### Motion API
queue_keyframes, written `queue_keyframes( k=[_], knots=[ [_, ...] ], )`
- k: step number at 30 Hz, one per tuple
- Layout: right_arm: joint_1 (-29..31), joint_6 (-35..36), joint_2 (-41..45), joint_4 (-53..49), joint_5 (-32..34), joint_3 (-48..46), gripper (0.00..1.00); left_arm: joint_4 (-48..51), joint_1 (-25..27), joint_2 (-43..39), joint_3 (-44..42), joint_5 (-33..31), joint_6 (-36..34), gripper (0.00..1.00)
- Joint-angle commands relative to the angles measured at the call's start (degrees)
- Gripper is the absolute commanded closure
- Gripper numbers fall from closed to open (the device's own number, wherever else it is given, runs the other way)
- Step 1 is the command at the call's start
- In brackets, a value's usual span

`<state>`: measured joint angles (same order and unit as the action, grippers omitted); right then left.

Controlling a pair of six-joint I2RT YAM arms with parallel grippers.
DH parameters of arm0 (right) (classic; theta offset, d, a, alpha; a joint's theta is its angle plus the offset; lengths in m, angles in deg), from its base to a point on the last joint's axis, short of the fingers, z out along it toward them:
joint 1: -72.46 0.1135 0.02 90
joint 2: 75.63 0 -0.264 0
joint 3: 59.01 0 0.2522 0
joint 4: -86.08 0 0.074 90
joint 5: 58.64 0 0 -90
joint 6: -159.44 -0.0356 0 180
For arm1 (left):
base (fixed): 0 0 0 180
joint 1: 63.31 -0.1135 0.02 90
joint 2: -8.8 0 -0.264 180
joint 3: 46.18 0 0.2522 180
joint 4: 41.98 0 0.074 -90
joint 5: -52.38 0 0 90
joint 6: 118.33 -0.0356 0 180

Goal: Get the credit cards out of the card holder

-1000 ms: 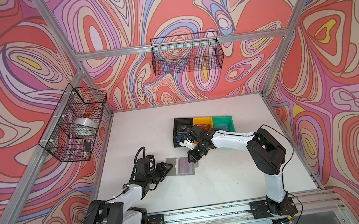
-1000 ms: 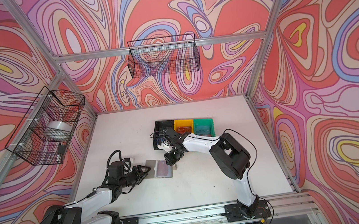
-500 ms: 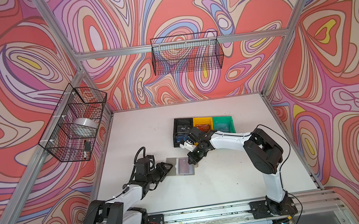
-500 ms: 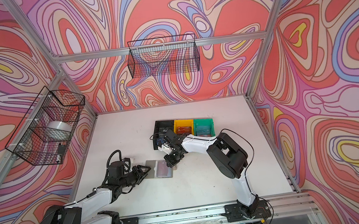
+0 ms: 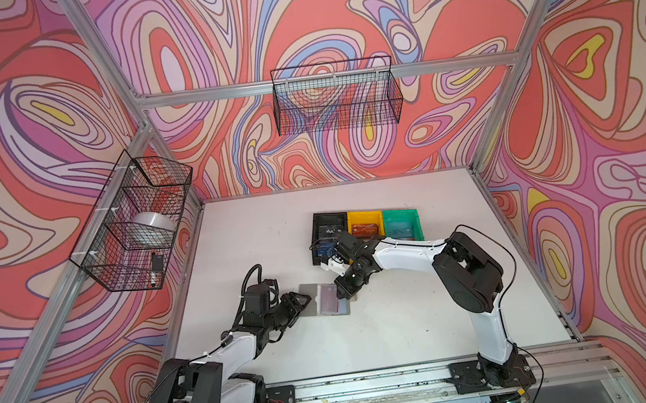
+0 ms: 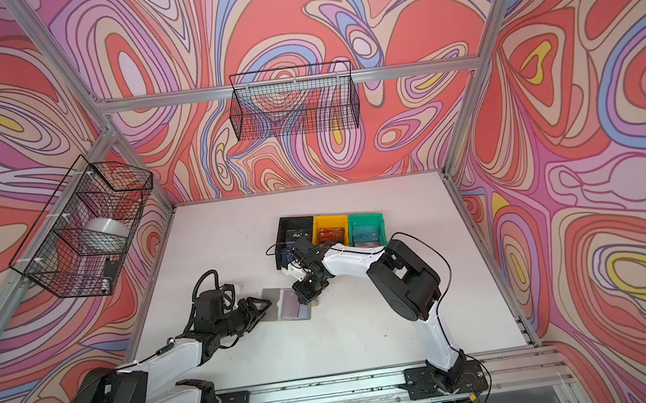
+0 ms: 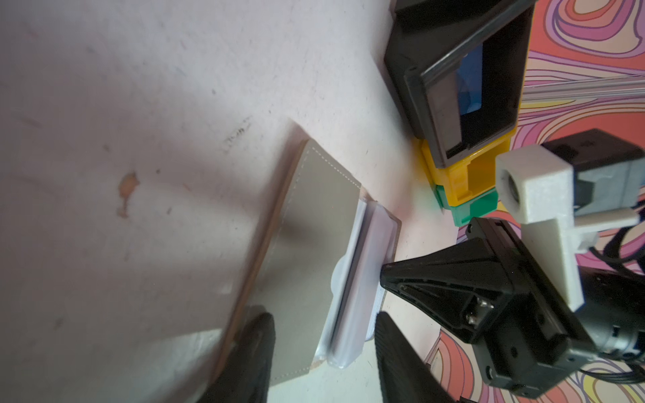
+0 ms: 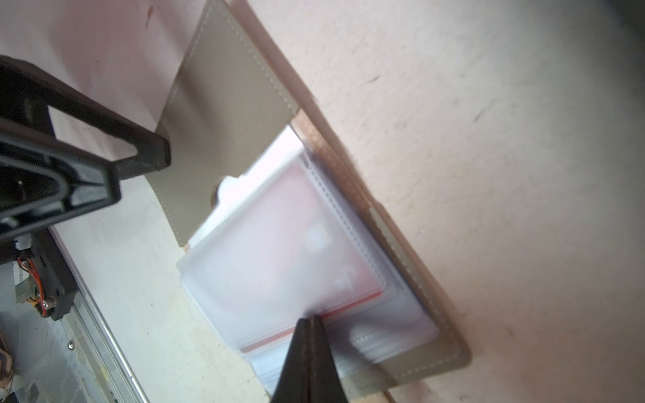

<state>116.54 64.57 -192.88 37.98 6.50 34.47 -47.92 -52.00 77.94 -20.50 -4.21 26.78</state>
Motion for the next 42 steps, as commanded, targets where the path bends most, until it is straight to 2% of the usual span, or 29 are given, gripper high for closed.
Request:
queue_keyframes(
  k=[1,21,24,29,31,36,42],
  knots=[
    [0.7,-0.1,-1.2,-0.9,0.6,0.8,0.99,-1.3,0.3,0.6,-0.8,-0.2,0.3,0.5],
    [1.1,-0.2,-2.7,-1.5,-0.2,3.0,0.99,-1.1,0.2,0.8,-0.4,0.4,0.2,0.5],
    [1.1,0.0,-2.5,-1.9,0.2,2.9,0.99,2.8,0.2,-2.7,1.3,0.9,0.2,0.5],
    [1.1,0.1,-2.6,-2.0,0.4,2.3,1.0,18.2,0.2,-13.1,6.7,-1.5,-2.5,0.51],
    [1.1,0.2,-2.6,-1.9,0.3,2.1,1.0,19.9,0.3,-16.0,7.5,-1.2,-2.3,0.51],
    [1.1,0.3,-3.0,-1.8,0.2,2.1,0.99,14.5,0.2,-15.7,6.1,3.2,-0.5,0.53],
    [1.1,0.6,-3.0,-2.4,0.2,2.1,0.99,1.3,0.3,-3.1,3.5,6.8,1.6,0.59]
  ],
)
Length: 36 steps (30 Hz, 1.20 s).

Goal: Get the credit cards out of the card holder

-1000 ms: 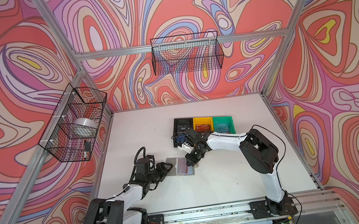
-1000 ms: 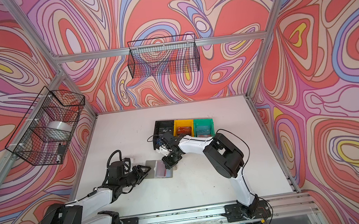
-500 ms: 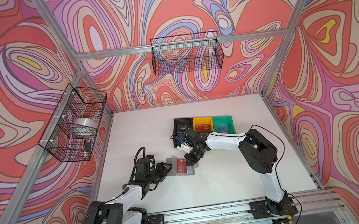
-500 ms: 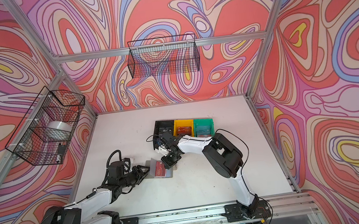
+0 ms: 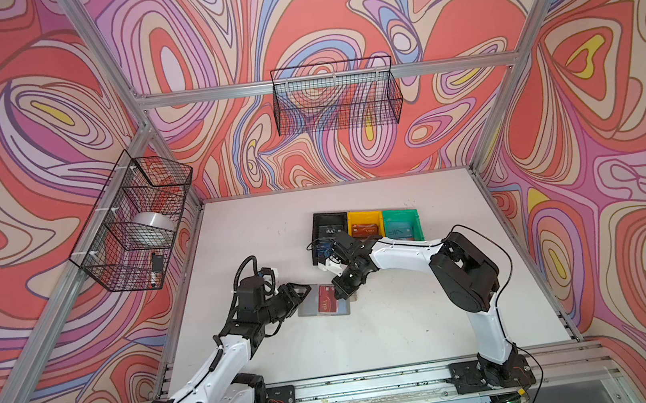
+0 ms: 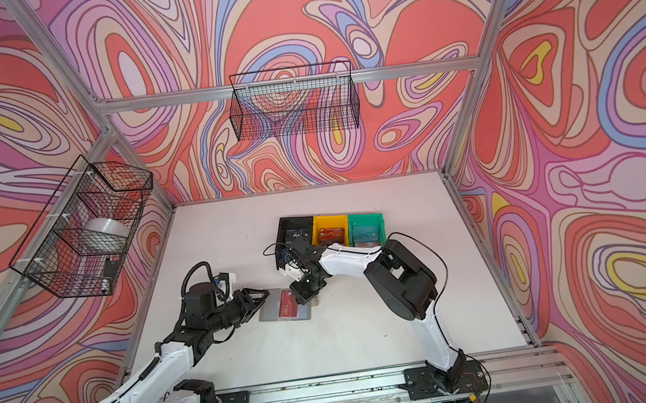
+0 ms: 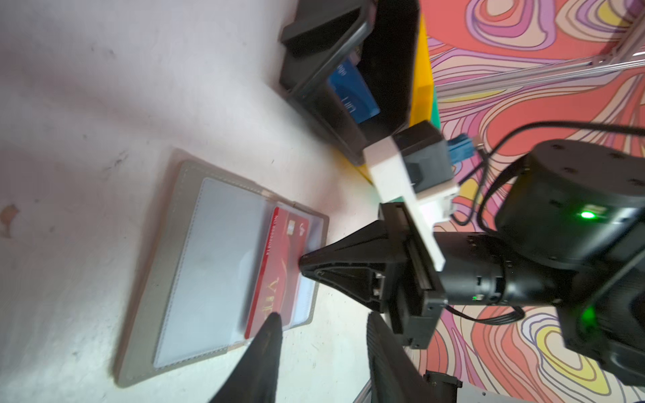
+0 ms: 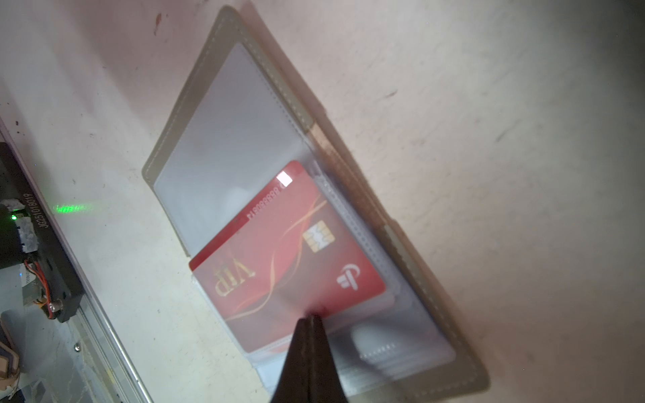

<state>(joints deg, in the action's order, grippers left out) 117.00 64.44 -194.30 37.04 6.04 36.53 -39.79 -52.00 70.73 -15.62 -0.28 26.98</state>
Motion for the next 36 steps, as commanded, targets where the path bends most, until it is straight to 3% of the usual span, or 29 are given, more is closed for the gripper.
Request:
queue_keyframes(
  k=[1,5,10,21,28,36],
  knots=[
    [0.6,0.8,-1.6,-1.5,0.6,0.1,0.99,-9.8,0.3,6.8,-1.7,3.6,2.2,0.59],
    [0.6,0.7,-1.5,-1.5,0.7,-0.3,0.99,-22.1,0.4,16.4,-1.6,6.5,5.5,0.64],
    [0.6,0.9,-1.5,-1.6,0.9,-0.6,0.99,-30.2,0.6,24.4,-0.5,8.2,7.8,0.7],
    [0.6,1.6,-2.0,-2.2,1.2,-0.3,0.99,-32.5,1.4,30.1,0.1,8.6,7.0,0.72],
    [0.6,1.7,-2.3,-2.2,1.2,-0.1,0.99,-33.0,1.7,32.2,-0.2,8.2,6.5,0.83],
    [0.6,1.7,-2.4,-2.2,1.2,-0.3,0.99,-35.3,1.7,33.5,-1.1,8.2,7.0,0.89]
  ],
)
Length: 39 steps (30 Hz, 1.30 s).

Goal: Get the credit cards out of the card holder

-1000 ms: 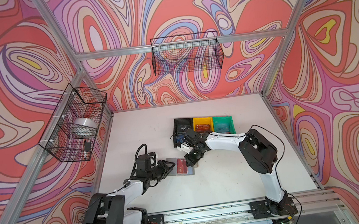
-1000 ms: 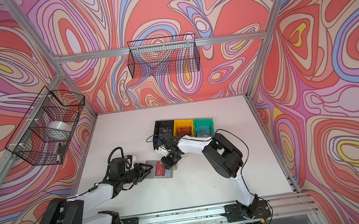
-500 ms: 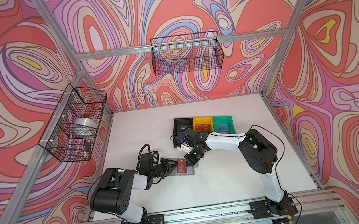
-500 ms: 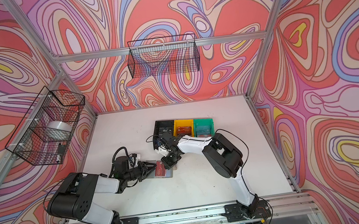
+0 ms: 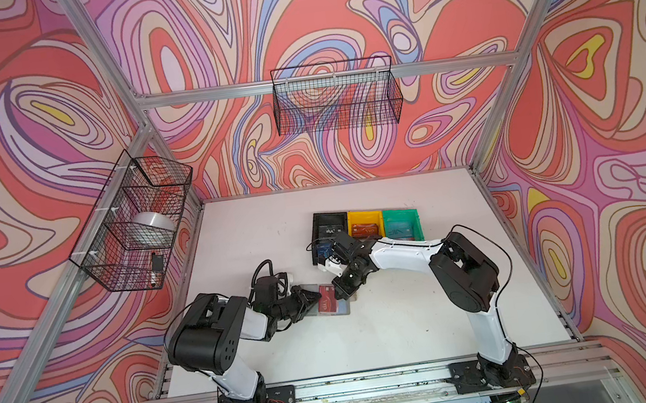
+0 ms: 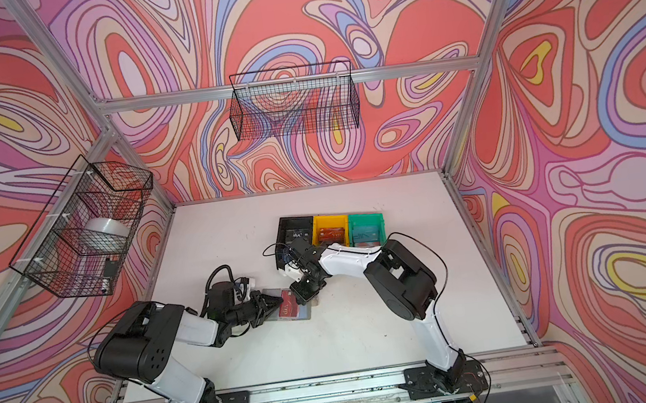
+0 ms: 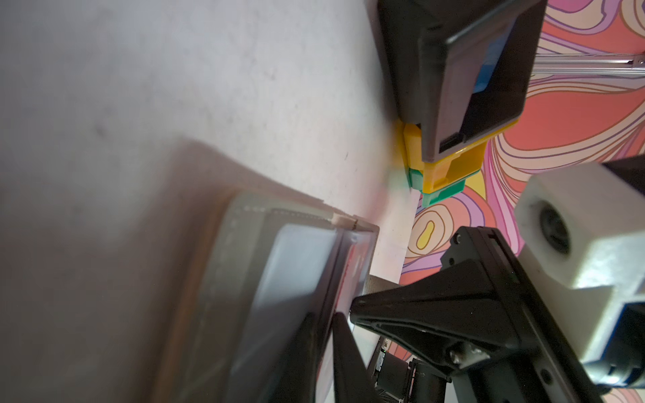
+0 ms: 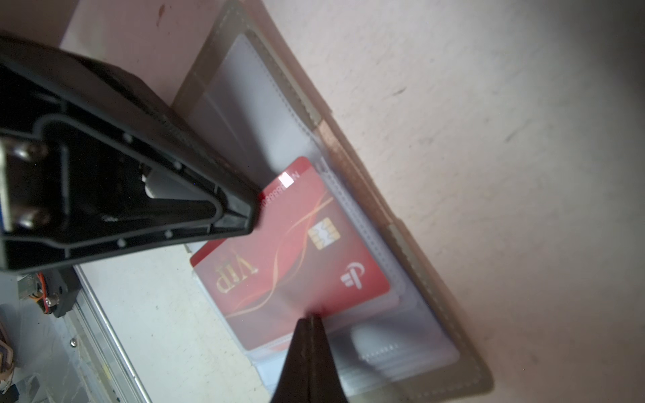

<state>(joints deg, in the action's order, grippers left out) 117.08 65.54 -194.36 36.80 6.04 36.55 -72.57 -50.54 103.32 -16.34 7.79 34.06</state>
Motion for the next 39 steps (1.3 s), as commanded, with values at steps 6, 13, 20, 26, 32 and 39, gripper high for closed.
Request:
queue_keyframes(
  k=[6,13,20,26,32,39],
  knots=[
    [0.5,0.4,-2.3,-1.8,1.1,-0.7,0.98,-3.4,0.2,1.1,-0.8,0.2,0.2,0.92],
    [0.5,0.4,-2.4,-2.0,1.1,-0.9,0.99,-4.0,0.2,1.1,-1.7,-0.2,0.4,0.9],
    [0.6,0.3,-2.6,-2.0,0.9,-1.1,0.99,-6.3,0.2,2.3,-2.4,-0.5,1.2,0.85],
    [0.5,0.4,-2.6,-2.1,0.9,-1.2,0.98,-8.8,0.2,3.9,-2.8,-0.4,1.9,0.84],
    [0.6,0.4,-2.7,-2.2,1.0,-1.2,0.98,-9.9,-0.1,4.4,-3.3,-0.3,2.1,0.86],
    [0.5,0.5,-2.9,-2.3,0.8,-1.1,0.98,-8.7,-0.9,4.0,-3.4,-0.3,1.3,0.87]
  ],
)
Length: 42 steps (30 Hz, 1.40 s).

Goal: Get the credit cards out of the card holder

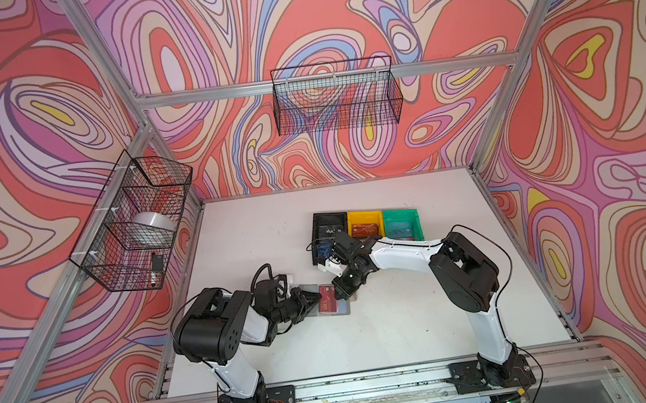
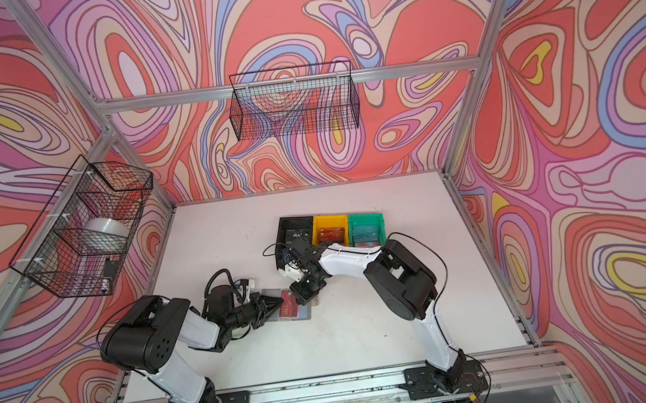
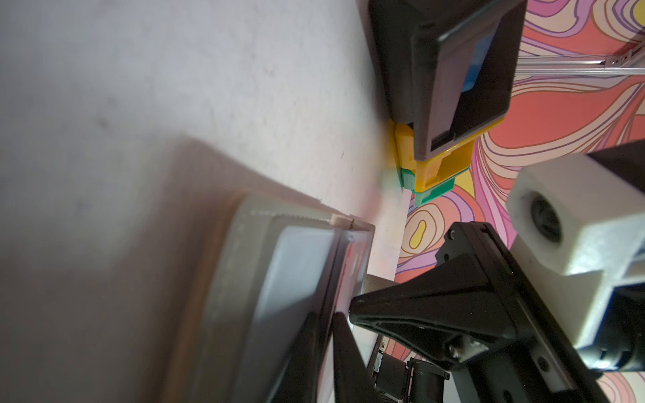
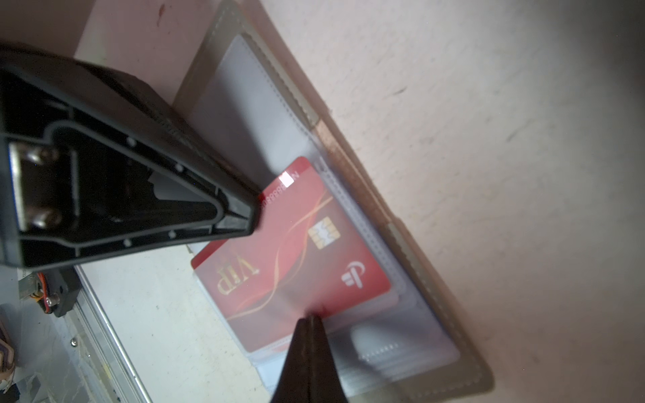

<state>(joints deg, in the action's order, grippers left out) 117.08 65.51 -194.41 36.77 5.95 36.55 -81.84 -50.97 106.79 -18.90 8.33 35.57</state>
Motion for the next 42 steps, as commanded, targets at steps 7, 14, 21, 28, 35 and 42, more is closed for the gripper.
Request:
queue_keyframes(
  k=[7,14,21,28,35,42],
  knots=[
    [0.6,0.5,-3.0,-2.2,0.8,-1.1,0.98,-0.1,-0.9,0.8,-0.8,-1.0,0.0,0.87],
    [0.5,0.7,-3.4,-2.7,0.7,-0.5,0.98,2.0,-1.0,-0.1,0.5,-1.5,-0.4,0.88],
    [0.5,0.7,-3.4,-2.6,0.7,-0.5,0.98,5.6,-1.0,-1.6,1.0,-2.0,-1.8,0.88],
    [0.5,0.9,-3.4,-2.9,0.7,-0.5,0.98,6.6,-1.0,-2.2,0.9,-2.5,-2.0,0.89],
    [0.5,0.9,-3.7,-2.8,0.6,-0.4,0.98,7.0,-1.0,-2.5,1.0,-2.5,-2.0,0.89],
    [0.5,0.9,-3.8,-2.8,0.5,-0.6,0.98,7.1,-1.0,-2.3,1.2,-2.5,-2.1,0.92]
  ],
)
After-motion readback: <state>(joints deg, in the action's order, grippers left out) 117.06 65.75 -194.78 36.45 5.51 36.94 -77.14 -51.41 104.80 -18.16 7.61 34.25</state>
